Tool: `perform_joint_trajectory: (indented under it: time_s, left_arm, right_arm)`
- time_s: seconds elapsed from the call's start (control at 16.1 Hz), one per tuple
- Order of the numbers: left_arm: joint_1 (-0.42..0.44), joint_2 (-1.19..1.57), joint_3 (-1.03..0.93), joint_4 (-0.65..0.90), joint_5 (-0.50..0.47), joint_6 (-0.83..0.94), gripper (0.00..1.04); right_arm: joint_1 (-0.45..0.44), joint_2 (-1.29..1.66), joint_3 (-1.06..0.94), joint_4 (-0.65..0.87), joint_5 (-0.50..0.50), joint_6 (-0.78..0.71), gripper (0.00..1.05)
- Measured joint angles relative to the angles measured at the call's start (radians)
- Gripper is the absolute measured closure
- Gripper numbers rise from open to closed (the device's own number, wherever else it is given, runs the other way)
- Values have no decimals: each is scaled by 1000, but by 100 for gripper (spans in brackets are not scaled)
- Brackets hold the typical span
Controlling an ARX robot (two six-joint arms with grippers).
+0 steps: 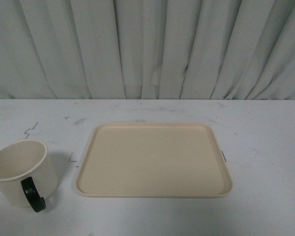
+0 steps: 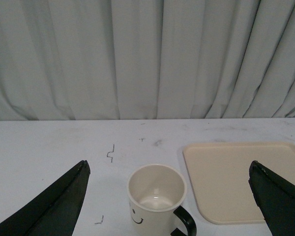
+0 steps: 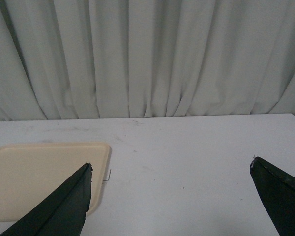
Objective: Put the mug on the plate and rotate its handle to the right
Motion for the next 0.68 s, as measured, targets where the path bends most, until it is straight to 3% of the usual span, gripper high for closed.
perform_joint_trajectory:
  time_s: [0.68]
  left_arm:
    - [0, 0, 0, 0, 0, 0, 7]
  right_arm:
    - [0, 0, 0, 0, 0, 0, 6]
